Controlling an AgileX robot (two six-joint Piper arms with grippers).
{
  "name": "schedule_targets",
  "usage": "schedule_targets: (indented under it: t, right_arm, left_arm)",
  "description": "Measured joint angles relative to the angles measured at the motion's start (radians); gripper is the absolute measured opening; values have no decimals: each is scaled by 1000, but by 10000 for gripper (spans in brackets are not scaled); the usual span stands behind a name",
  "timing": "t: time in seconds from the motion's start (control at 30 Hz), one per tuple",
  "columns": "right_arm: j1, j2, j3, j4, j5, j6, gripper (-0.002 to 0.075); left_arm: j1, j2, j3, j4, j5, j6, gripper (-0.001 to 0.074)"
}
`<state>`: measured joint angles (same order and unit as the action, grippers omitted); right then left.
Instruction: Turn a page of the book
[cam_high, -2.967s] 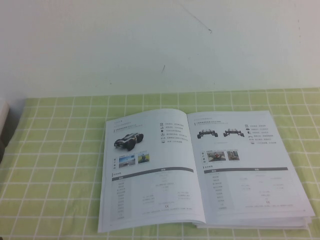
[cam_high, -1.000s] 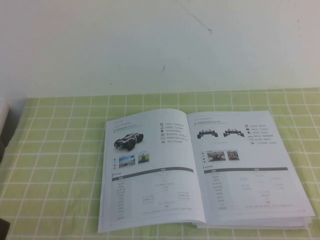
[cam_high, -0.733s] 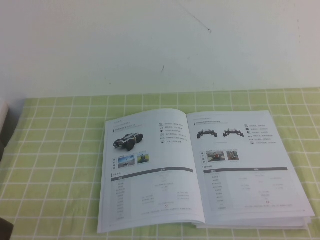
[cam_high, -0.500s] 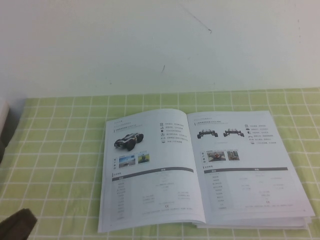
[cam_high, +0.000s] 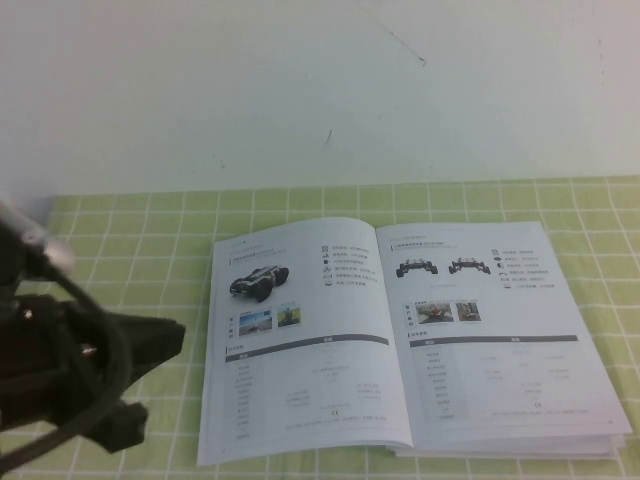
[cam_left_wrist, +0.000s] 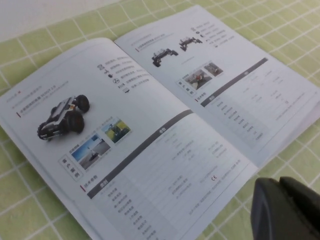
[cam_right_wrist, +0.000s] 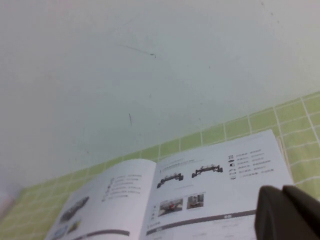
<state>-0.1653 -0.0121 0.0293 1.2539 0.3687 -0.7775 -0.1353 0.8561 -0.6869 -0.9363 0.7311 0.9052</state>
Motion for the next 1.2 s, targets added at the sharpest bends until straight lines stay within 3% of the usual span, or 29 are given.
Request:
schedule_targets:
  t: [0.2,0.47,0.63,0.83,0.93,1.13,1.2]
  right_arm:
    - [0,59,-45,-40,62,-111,-3]
    - [0,364,-261,-320,164,-141,-3]
    - [0,525,-394,-389,250,-296,-3]
    - [4,695,-501,-397,283,-350,4]
    - [4,782,-530,-399,305,-357,63]
    - [29,963,-603,-409,374,-390,279]
    - [54,1031,-643,-429,408,-404,302]
  left_arm:
    - [-152,197,-72,24,-133,27,-4]
    - [-363,427,-118,48,-381,65,-4]
    - [-401,580,-124,22,-484,84,-4]
    - [-408,739,-149,-78,-525,158,-4]
    - [-411,794,-188,-126,-525,186,-4]
    - [-411,845,-251,-222,-533,238,-4]
    - [-411,854,-254,-247,-533,258,-4]
